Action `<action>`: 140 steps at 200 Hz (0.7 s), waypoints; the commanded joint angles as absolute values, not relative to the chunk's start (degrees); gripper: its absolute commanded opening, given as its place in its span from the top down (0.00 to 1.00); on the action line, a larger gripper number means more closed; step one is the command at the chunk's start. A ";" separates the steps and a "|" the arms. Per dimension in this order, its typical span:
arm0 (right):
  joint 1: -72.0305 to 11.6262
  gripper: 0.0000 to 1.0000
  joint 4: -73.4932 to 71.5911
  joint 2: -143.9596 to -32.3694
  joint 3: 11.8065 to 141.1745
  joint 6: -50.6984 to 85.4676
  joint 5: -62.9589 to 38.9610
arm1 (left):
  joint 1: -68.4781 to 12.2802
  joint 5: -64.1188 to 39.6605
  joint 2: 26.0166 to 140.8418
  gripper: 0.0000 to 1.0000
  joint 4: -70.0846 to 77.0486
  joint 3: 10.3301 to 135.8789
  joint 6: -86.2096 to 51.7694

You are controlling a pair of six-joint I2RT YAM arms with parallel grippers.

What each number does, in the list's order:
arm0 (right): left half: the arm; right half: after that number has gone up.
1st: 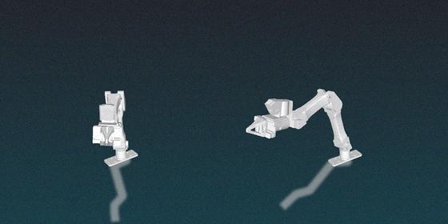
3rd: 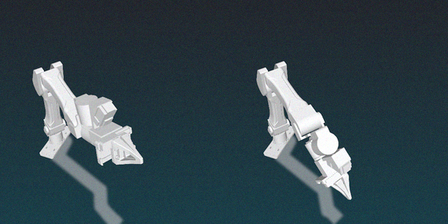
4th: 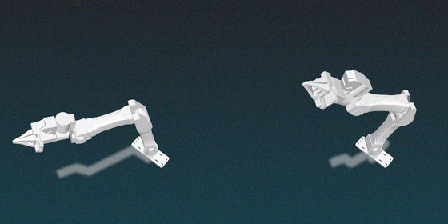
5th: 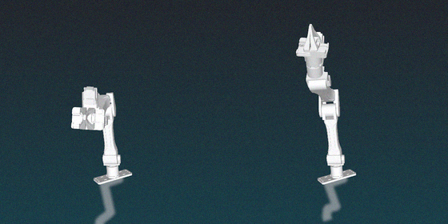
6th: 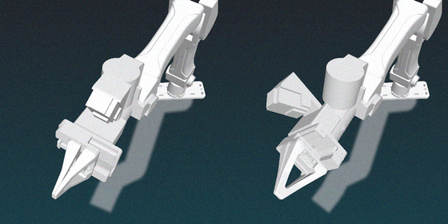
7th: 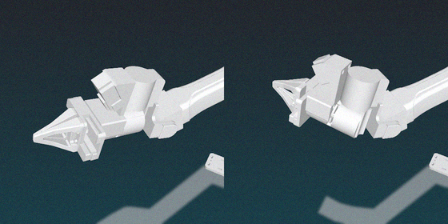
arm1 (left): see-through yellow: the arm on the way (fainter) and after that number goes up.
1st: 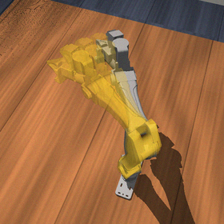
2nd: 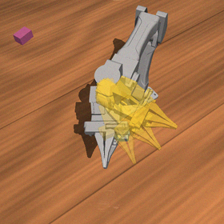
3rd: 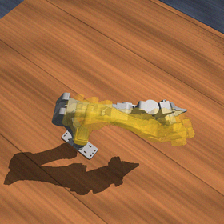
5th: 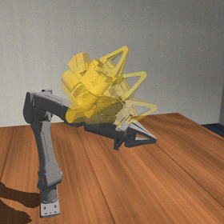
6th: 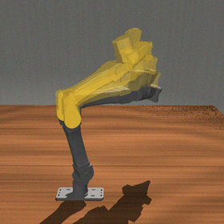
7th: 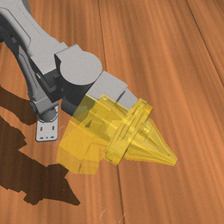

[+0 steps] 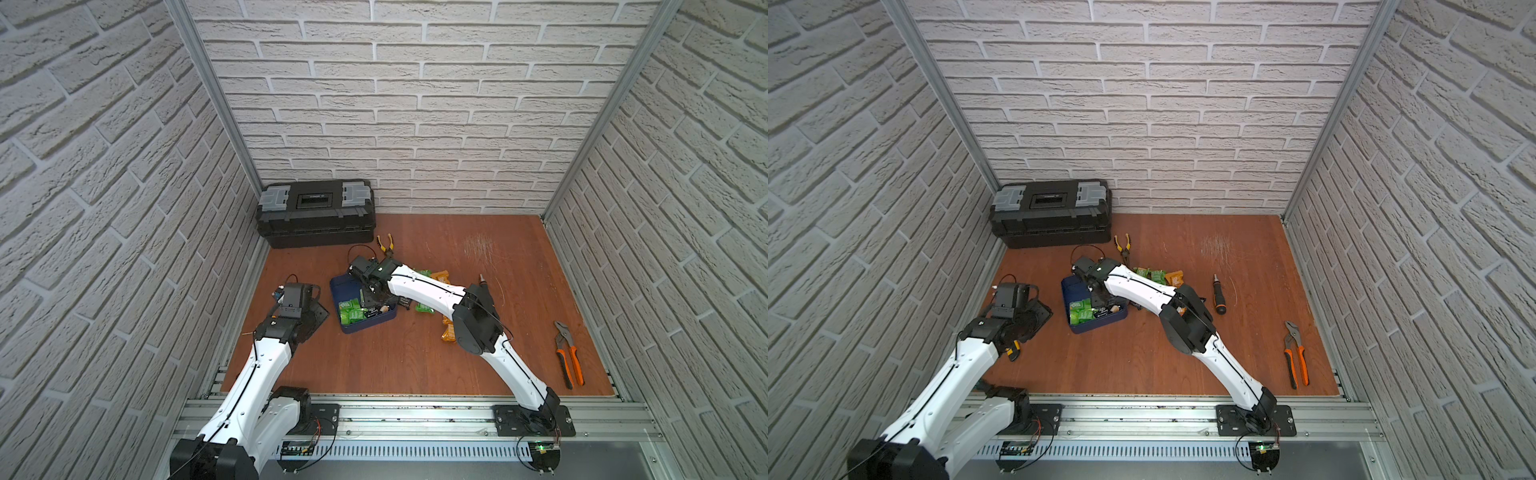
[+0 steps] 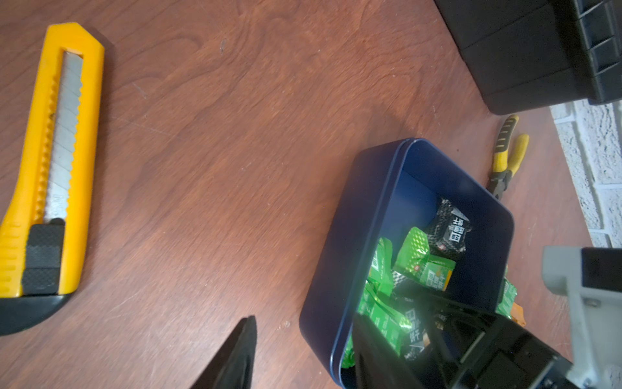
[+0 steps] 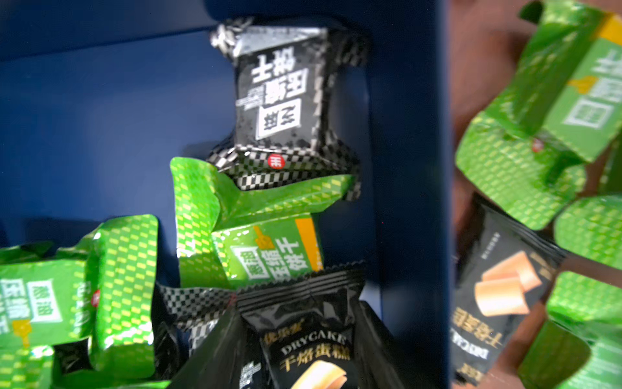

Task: Take the cookies out of the storage box
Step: Pick up the cookie from the storage box.

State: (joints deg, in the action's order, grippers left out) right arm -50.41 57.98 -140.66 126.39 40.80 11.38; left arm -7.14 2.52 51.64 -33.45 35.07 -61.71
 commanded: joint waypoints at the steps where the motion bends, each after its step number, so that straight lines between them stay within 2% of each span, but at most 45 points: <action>1: -51.28 0.46 55.13 -141.76 128.20 37.43 6.41 | -6.76 3.16 51.15 0.48 -33.03 35.73 -61.87; 35: -52.02 0.44 53.98 -141.26 130.76 33.03 3.85 | -6.85 3.07 51.49 0.48 -32.87 35.86 -61.87; 80: -51.86 0.36 58.27 -139.35 132.93 29.32 11.60 | -6.85 3.24 51.03 0.48 -33.22 35.69 -61.78; 140: -51.11 0.32 60.10 -140.23 130.80 31.52 10.99 | -6.86 3.17 50.73 0.48 -33.30 35.55 -61.74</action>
State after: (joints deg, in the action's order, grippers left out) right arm -51.46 58.15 -141.12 131.24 30.72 9.82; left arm -7.14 2.52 51.59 -33.43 35.07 -61.71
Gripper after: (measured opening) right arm 0.671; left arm 0.521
